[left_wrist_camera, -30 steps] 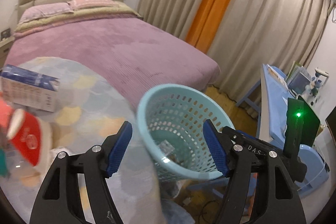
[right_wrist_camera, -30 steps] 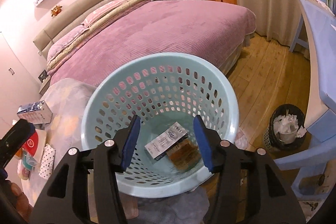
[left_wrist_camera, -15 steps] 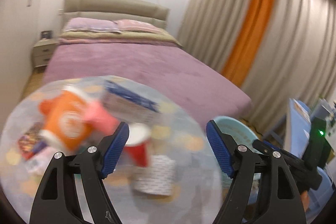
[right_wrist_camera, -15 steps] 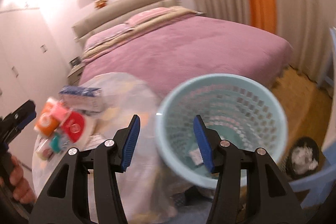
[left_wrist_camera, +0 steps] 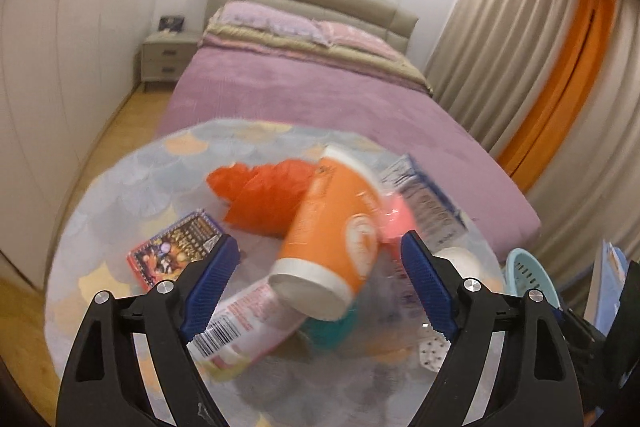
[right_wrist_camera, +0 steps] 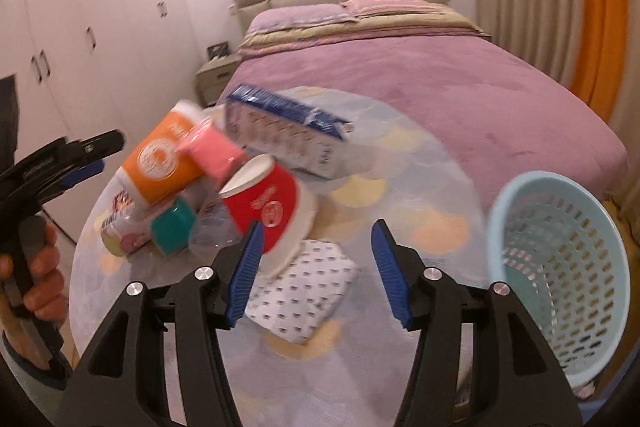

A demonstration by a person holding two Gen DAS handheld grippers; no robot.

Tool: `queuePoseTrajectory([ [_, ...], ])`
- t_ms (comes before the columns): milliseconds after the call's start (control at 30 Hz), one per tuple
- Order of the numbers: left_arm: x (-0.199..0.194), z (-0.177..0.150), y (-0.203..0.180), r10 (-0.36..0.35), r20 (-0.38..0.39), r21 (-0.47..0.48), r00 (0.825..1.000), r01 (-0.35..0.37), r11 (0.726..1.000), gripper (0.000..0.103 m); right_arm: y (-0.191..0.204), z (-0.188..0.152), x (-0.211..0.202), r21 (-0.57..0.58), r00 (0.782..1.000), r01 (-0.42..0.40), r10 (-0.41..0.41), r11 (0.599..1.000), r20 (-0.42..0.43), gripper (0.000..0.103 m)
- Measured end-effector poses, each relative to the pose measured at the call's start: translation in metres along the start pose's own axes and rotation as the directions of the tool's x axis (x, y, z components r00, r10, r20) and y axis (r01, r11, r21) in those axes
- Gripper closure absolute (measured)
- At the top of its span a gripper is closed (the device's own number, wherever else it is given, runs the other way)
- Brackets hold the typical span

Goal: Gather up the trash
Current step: 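Grasp the orange paper cup with the left tool while the right tool grasps the red cup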

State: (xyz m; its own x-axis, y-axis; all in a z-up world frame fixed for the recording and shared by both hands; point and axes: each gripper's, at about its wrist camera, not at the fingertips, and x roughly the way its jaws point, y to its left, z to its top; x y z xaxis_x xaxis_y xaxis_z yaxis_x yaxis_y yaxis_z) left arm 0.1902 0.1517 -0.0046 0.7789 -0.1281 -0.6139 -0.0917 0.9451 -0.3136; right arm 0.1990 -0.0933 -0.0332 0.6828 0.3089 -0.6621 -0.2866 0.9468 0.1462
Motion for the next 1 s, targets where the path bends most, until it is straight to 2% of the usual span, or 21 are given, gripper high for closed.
queuePoseTrajectory([
  [133, 0.014, -0.002, 0.01, 0.003, -0.042, -0.01, 0.999, -0.003, 1.0, 0.022, 0.022, 0.002, 0.015, -0.037, 1.0, 0.003, -0.003, 0.999, -0.012, 0.044],
  [333, 0.031, -0.003, 0.01, -0.024, -0.085, 0.003, 0.996, 0.024, 1.0, 0.02, 0.034, 0.006, 0.039, -0.054, 0.999, 0.003, -0.005, 0.999, -0.039, 0.04],
  [500, 0.041, -0.003, 0.013, -0.067, -0.101, -0.013, 0.993, 0.066, 0.998, 0.018, 0.043, 0.007, 0.056, -0.078, 0.998, 0.012, -0.016, 0.997, -0.054, 0.039],
  [833, 0.047, -0.009, -0.002, -0.131, -0.134, 0.004, 0.982, 0.133, 0.991, 0.018, 0.041, 0.016, 0.077, -0.038, 0.997, -0.004, 0.002, 0.999, -0.073, 0.04],
  [900, 0.046, -0.01, -0.005, -0.135, -0.131, 0.006, 0.982, 0.137, 0.991, 0.021, 0.04, 0.017, 0.077, -0.032, 0.997, -0.011, 0.009, 0.999, -0.075, 0.04],
  [967, 0.045, -0.012, -0.007, -0.144, -0.13, 0.008, 0.981, 0.146, 0.989, 0.034, 0.038, 0.017, 0.078, -0.024, 0.997, -0.018, 0.016, 1.0, -0.075, 0.047],
  [1000, 0.044, -0.012, -0.008, -0.146, -0.132, 0.009, 0.98, 0.149, 0.989, 0.038, 0.037, 0.017, 0.077, -0.022, 0.997, -0.026, 0.024, 0.999, -0.076, 0.053],
])
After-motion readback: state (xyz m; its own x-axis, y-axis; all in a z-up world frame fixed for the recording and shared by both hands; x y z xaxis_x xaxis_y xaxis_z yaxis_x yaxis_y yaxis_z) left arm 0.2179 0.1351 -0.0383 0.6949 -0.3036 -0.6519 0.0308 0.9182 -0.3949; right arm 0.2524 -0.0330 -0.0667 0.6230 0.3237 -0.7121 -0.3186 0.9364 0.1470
